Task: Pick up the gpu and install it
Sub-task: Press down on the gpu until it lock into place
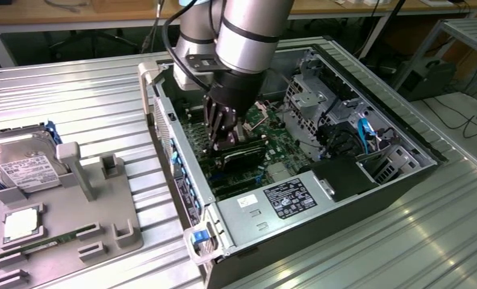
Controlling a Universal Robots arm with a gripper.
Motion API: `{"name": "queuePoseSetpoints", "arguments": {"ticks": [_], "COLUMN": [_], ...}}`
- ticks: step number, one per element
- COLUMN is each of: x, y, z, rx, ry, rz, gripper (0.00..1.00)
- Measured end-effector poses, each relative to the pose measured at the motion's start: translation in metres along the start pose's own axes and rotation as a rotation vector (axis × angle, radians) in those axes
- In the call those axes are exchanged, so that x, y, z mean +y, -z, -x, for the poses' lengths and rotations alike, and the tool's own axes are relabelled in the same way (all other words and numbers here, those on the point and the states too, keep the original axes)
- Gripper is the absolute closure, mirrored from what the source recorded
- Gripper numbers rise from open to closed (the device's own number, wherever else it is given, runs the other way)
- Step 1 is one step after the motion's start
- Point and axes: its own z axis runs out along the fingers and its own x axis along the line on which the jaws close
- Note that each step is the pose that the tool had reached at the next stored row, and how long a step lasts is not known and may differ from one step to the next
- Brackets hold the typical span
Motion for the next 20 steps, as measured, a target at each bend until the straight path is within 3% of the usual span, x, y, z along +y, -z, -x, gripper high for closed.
{"name": "queuePoseSetpoints", "arguments": {"ticks": [4, 7, 14, 20], "x": [0.0058, 0.009, 0.024, 0.0283], "y": [0.0021, 0.0019, 0.0004, 0.0], "z": [0.0, 0.0, 0.0, 0.004], "rx": [0.0005, 0.0016, 0.0034, 0.0052], "ry": [0.007, 0.012, 0.022, 0.032], "rz": [-0.0007, -0.0062, -0.0071, -0.0078], "gripper": [0.89, 0.89, 0.89, 0.89]}}
